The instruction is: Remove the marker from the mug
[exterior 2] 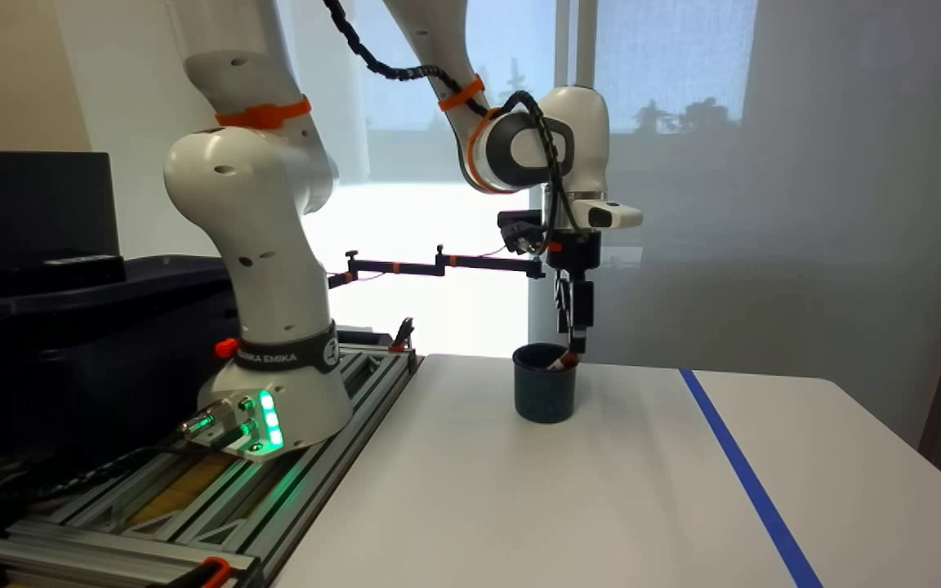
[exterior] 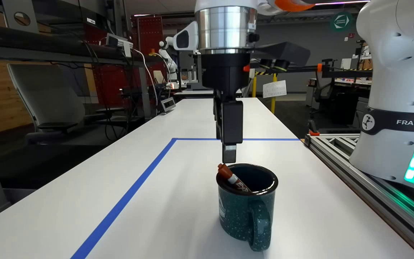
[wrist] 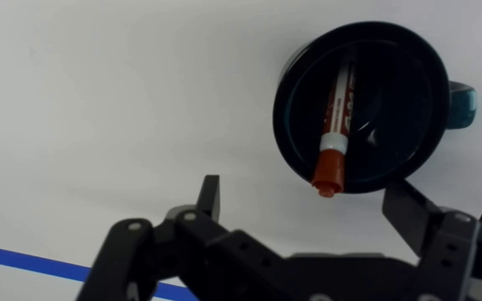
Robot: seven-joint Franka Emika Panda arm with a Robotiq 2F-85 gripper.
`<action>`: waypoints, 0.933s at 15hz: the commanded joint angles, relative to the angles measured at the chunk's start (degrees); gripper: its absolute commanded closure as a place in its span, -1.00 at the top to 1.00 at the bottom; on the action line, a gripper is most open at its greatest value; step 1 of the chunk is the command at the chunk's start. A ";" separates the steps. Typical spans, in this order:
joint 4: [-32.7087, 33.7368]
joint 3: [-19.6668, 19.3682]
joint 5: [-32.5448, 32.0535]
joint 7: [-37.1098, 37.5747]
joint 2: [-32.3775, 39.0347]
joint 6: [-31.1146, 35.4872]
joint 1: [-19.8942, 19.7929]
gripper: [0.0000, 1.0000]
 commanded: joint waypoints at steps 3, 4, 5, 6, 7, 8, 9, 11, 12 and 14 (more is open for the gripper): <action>0.01 0.36 1.00 1.03 1.85 0.67 1.27 1.00; 0.01 0.31 1.10 0.86 2.27 0.83 1.40 1.00; 0.01 0.31 0.95 1.03 2.64 1.22 1.50 1.00; 0.01 0.31 0.88 1.22 2.90 1.80 1.60 1.00; 0.01 0.39 0.41 1.98 3.06 2.73 1.62 1.00; 0.01 0.38 0.35 2.41 3.22 3.78 1.66 1.00; 0.01 0.32 0.37 3.02 3.36 5.01 1.66 1.00; 0.02 0.25 0.43 3.65 3.66 6.65 1.66 1.00; 0.03 0.25 0.14 4.09 3.73 6.79 1.58 1.00; 0.03 0.26 -0.80 5.23 4.12 7.21 1.33 0.66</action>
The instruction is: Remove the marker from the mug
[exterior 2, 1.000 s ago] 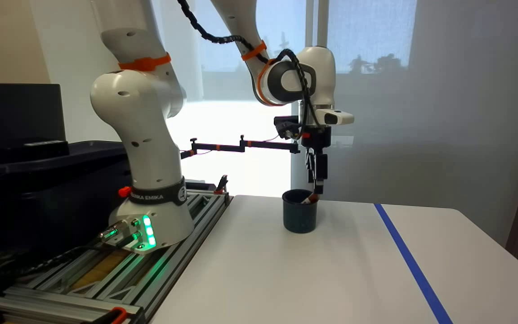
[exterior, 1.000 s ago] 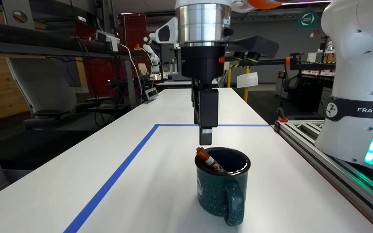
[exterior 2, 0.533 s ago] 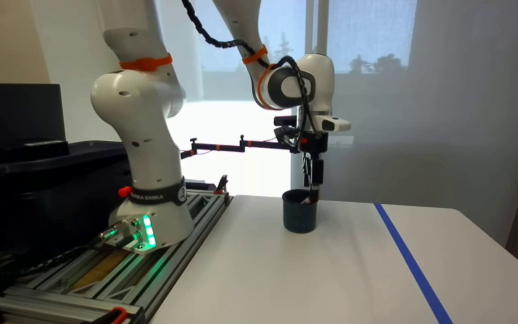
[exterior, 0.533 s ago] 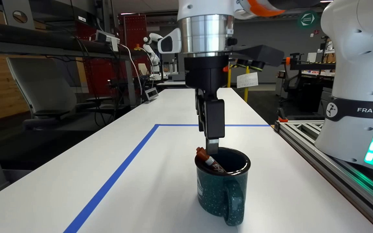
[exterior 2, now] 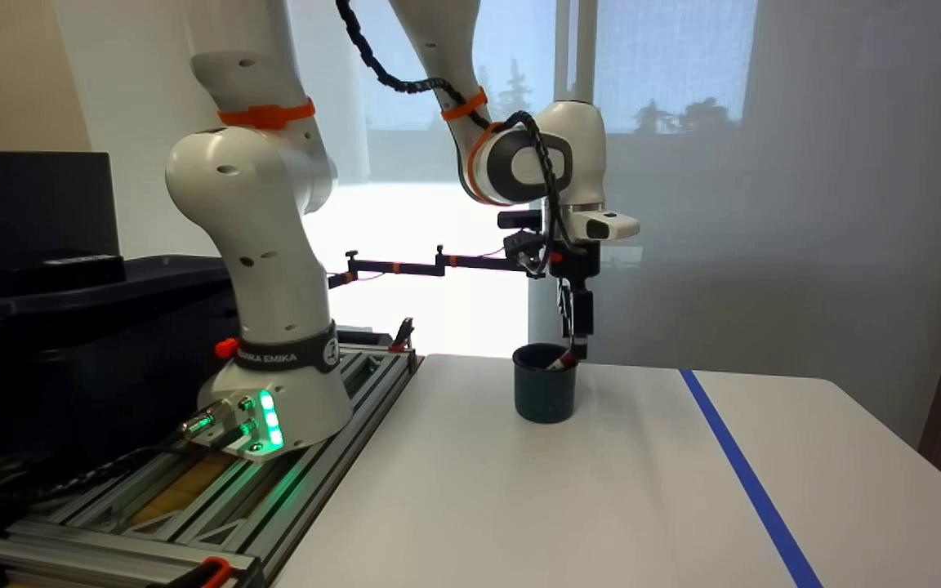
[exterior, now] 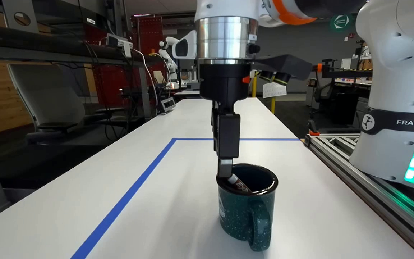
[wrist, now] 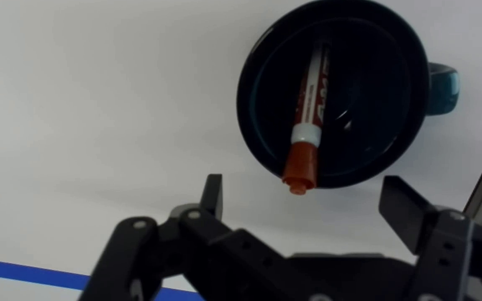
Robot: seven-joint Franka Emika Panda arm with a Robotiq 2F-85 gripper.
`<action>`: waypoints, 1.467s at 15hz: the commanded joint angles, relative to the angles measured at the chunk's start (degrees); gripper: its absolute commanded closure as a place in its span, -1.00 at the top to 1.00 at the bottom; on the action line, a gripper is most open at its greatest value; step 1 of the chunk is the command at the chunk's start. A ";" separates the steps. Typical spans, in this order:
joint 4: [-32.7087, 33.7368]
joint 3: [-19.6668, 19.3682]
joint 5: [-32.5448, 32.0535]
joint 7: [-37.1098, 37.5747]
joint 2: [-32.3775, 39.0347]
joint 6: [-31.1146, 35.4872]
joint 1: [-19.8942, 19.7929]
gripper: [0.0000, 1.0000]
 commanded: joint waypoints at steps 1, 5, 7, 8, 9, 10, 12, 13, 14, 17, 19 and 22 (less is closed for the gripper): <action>0.00 -0.02 -1.58 3.17 0.74 1.14 0.14 0.42; 0.00 -0.10 -2.60 4.64 1.49 1.52 0.26 0.14; 0.00 -0.18 -2.93 5.32 1.64 1.90 0.34 0.12; 0.00 -0.22 -2.91 5.34 1.67 2.12 0.38 0.16; 0.00 -0.24 -2.94 5.44 1.68 2.30 0.41 0.18; 0.00 -0.25 -3.03 5.59 1.67 2.38 0.41 0.15; 0.00 -0.24 -2.97 5.72 1.52 2.43 0.43 0.15; 0.01 -0.24 -2.83 5.67 1.49 2.44 0.46 0.12; 0.01 -0.23 -2.84 5.72 1.42 2.50 0.46 -0.13; 0.05 -0.14 -2.81 5.81 1.02 2.50 0.54 -0.55; 0.13 -0.09 -2.83 5.79 0.80 2.34 0.60 -0.91; 0.29 -0.06 -3.21 5.98 0.57 2.15 0.64 -0.90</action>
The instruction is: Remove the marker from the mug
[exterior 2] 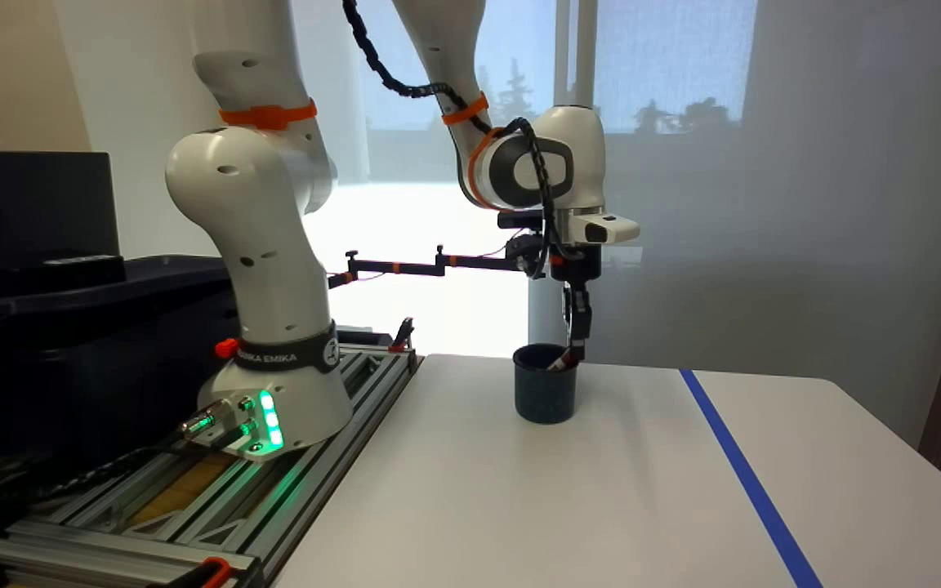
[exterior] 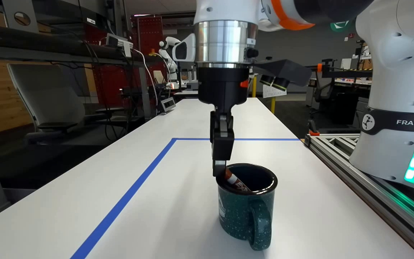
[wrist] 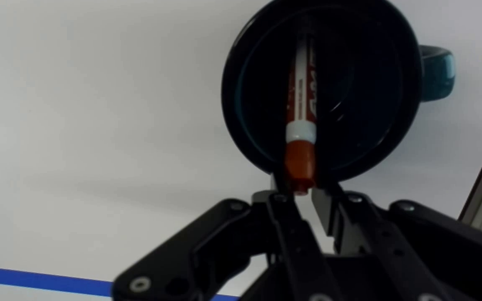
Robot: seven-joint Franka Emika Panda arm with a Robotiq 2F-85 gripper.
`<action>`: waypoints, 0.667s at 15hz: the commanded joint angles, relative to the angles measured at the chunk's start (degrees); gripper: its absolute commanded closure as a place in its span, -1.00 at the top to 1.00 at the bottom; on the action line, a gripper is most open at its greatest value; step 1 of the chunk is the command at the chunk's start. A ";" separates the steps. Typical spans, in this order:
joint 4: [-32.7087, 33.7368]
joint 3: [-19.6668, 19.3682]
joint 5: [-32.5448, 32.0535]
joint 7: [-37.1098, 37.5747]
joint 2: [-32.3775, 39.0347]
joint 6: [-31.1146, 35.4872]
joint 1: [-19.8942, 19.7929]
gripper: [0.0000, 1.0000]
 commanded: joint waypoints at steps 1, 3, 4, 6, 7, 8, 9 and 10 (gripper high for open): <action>0.03 -0.05 -1.61 1.79 -0.98 -0.05 0.50 -0.91; 0.07 -0.13 -1.52 1.27 -1.77 -1.72 0.48 -0.90; 0.07 -0.19 -0.82 0.45 -2.62 -2.94 0.58 -0.90; -0.70 -0.22 0.81 -1.02 -5.43 -4.97 0.81 -0.90; -1.05 -0.25 2.19 -2.29 -6.88 -6.08 1.04 -0.90; -0.99 -0.27 3.90 -3.62 -8.51 -7.84 1.37 -0.90; -0.94 -0.30 4.89 -4.09 -10.09 -9.06 1.45 -0.90; -0.91 -0.48 6.82 -5.33 -11.79 -11.05 1.83 -0.90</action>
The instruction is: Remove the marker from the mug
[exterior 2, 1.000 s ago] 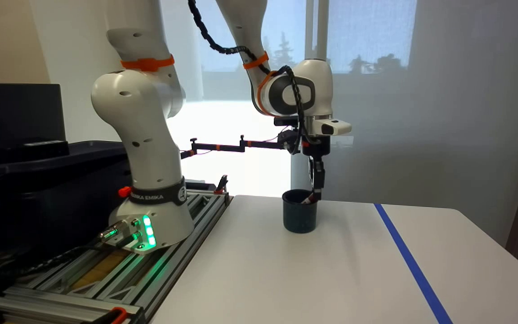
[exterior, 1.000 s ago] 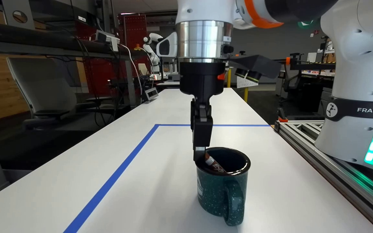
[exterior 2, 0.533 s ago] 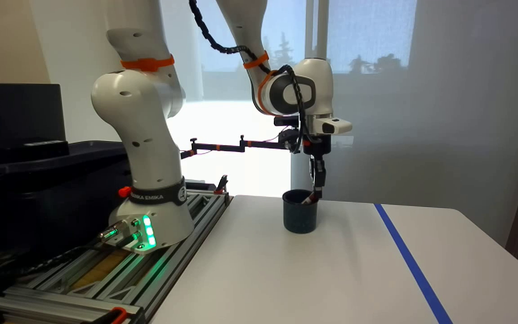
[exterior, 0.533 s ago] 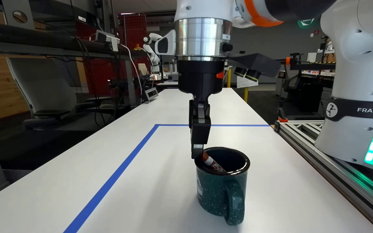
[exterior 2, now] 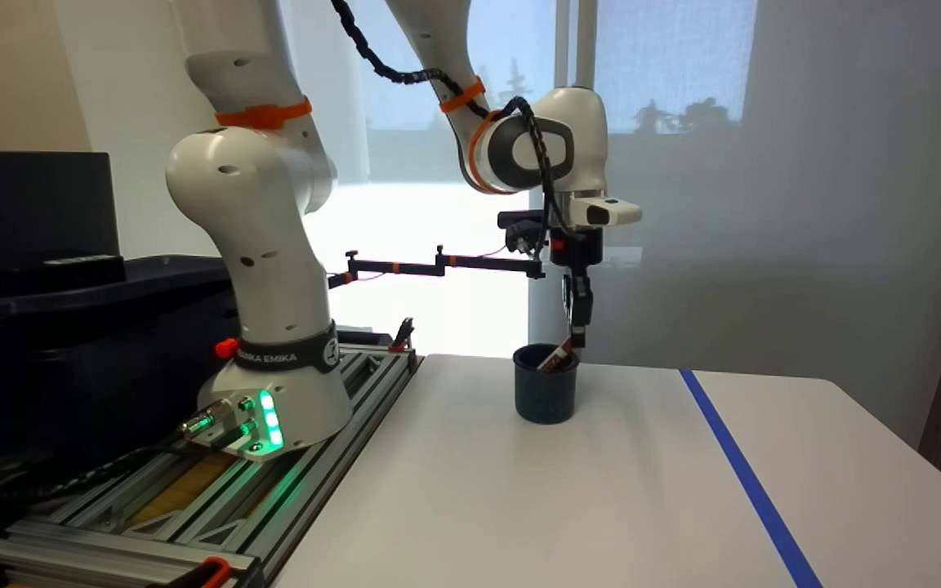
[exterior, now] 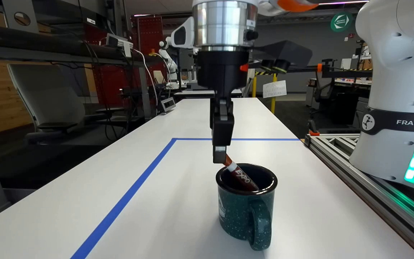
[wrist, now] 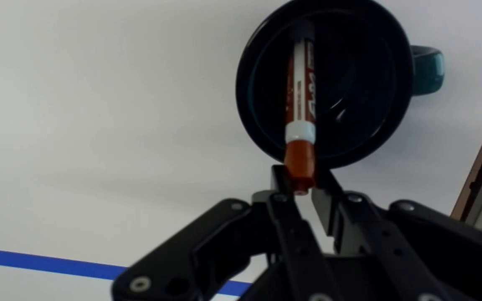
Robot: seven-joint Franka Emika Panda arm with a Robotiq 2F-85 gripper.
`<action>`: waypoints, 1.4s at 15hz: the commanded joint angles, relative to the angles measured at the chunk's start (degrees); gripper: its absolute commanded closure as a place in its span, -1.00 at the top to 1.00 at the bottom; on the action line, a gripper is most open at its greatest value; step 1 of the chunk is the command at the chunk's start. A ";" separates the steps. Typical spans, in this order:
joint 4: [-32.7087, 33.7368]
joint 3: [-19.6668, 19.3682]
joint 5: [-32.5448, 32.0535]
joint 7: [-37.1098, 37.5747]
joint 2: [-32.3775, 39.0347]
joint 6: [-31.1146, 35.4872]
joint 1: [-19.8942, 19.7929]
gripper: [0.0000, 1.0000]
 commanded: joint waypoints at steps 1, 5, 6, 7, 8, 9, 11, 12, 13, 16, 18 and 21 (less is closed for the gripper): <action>-1.21 -0.57 5.79 -4.00 -8.81 -7.35 1.73 -0.90; 0.17 -1.66 8.54 -5.67 -13.86 -12.83 1.24 -0.90; 0.90 -2.07 7.99 -5.80 -14.32 -13.80 0.54 -0.90; 1.60 -2.54 7.07 -5.88 -14.52 -14.50 -0.32 -0.90; 1.84 -2.73 5.77 -5.38 -14.55 -13.69 -1.46 -0.90; 2.37 -3.27 4.82 -5.45 -14.04 -13.35 -2.65 -0.90; 2.66 -4.05 3.39 -5.44 -12.36 -12.15 -4.83 -0.90; 2.43 -4.41 2.49 -5.37 -11.09 -11.16 -5.99 -0.90; 2.31 -4.66 1.32 -5.25 -9.94 -10.62 -7.08 -0.90; 1.91 -6.00 -0.71 -5.95 -5.00 -7.91 -9.06 -0.90; 2.04 -7.13 -0.94 -7.45 -0.69 -5.89 -9.32 -0.90; 3.02 -8.99 0.55 -12.35 5.97 -2.85 -8.74 -0.90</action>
